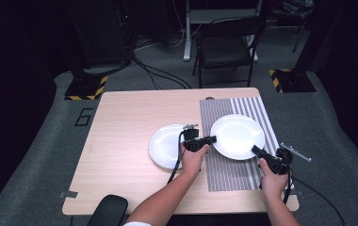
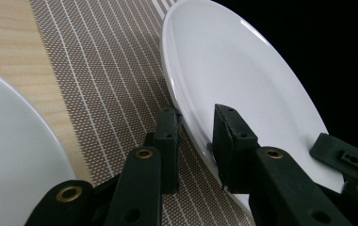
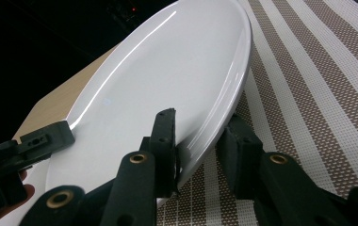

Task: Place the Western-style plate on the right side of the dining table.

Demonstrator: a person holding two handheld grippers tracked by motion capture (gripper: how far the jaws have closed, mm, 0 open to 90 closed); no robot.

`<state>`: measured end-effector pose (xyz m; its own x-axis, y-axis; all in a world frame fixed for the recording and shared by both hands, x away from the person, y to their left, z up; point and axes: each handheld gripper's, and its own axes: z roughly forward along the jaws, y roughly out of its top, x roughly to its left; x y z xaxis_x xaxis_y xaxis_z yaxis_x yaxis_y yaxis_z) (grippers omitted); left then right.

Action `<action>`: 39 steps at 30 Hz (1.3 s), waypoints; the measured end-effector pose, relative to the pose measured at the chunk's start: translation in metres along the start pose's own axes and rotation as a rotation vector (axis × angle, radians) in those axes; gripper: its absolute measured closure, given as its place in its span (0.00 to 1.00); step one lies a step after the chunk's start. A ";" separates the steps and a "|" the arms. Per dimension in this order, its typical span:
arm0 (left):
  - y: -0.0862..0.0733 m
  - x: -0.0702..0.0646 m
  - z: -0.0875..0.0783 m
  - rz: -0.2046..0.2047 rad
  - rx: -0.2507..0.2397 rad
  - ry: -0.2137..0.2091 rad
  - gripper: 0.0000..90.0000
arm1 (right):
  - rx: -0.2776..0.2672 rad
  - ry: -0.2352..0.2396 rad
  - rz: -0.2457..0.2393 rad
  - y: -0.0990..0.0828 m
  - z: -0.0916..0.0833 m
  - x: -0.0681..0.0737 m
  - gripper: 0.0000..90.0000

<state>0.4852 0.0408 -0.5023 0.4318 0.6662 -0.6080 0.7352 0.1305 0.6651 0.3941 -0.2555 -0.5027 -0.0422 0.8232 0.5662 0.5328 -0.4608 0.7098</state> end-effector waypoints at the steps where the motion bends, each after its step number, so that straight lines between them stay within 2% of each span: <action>1: 0.000 0.001 0.000 0.001 0.002 0.000 0.80 | 0.003 -0.002 0.002 0.000 0.001 -0.001 0.76; 17: -0.003 0.005 0.012 -0.021 0.008 0.013 0.80 | 0.020 -0.018 0.038 0.000 0.010 -0.009 0.76; 20: -0.003 0.006 0.014 -0.025 0.015 0.014 0.80 | 0.026 -0.022 0.022 0.000 0.011 -0.010 0.76; 24: -0.002 0.007 0.014 -0.030 0.012 0.019 0.80 | 0.028 -0.025 0.034 0.000 0.013 -0.009 0.76; 30: 0.000 0.008 0.018 -0.036 0.000 0.027 0.80 | 0.033 -0.017 0.024 0.004 0.017 -0.011 0.76; 31: 0.000 0.007 0.019 -0.048 -0.002 0.025 0.80 | 0.030 -0.019 0.017 0.004 0.018 -0.012 0.76; 35: 0.000 0.008 0.022 -0.041 0.001 0.024 0.80 | 0.027 -0.023 0.028 0.006 0.020 -0.014 0.76; 37: -0.001 0.007 0.026 -0.059 -0.001 0.028 0.80 | 0.031 -0.035 0.026 0.007 0.023 -0.016 0.75; 39: -0.001 0.008 0.027 -0.049 0.000 0.033 0.80 | 0.034 -0.039 0.018 0.007 0.024 -0.017 0.75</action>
<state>0.5023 0.0264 -0.5194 0.3781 0.6827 -0.6252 0.7551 0.1633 0.6350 0.4184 -0.2648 -0.5173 0.0005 0.8274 0.5615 0.5613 -0.4650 0.6847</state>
